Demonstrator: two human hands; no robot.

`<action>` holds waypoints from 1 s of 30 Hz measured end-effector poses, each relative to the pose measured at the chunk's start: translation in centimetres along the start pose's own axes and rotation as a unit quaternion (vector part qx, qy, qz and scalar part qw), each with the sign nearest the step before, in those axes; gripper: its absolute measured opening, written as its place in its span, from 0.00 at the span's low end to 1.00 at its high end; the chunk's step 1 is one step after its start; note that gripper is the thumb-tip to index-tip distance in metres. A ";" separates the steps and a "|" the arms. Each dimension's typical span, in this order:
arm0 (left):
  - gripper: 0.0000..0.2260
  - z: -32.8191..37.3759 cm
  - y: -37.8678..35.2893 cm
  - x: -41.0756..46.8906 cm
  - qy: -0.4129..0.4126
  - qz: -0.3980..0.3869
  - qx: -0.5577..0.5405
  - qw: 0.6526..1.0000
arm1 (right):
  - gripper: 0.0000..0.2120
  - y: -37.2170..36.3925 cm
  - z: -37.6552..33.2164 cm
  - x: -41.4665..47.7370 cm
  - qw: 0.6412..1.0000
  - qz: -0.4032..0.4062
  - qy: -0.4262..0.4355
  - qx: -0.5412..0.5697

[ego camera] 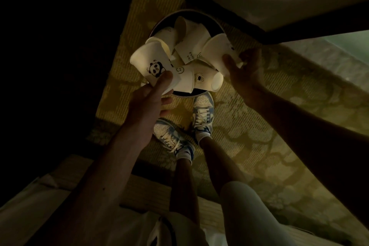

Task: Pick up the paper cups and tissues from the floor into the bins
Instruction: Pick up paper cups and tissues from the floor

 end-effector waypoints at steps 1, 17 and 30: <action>0.12 0.0 0.2 0.1 0.001 0.005 0.007 1.000 | 0.23 -0.2 0.1 0.0 1.000 0.002 0.000 0.005; 0.22 0.5 0.6 2.4 -0.023 0.051 0.104 0.993 | 0.28 -0.5 0.6 0.8 0.995 -0.095 0.012 0.014; 0.28 6.9 -4.2 4.6 -0.213 0.003 0.504 0.837 | 0.17 -4.1 -7.6 -1.1 0.948 -0.166 0.203 -0.179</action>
Point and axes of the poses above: each hand's wrist, its own x-axis towards the middle knuckle, its own y-axis out of the back of the hand, z = x × y, the point moved 10 cm from there along x, towards the middle knuckle, and after that the axes turned 11 degrees about -z, right-handed, at the moved point
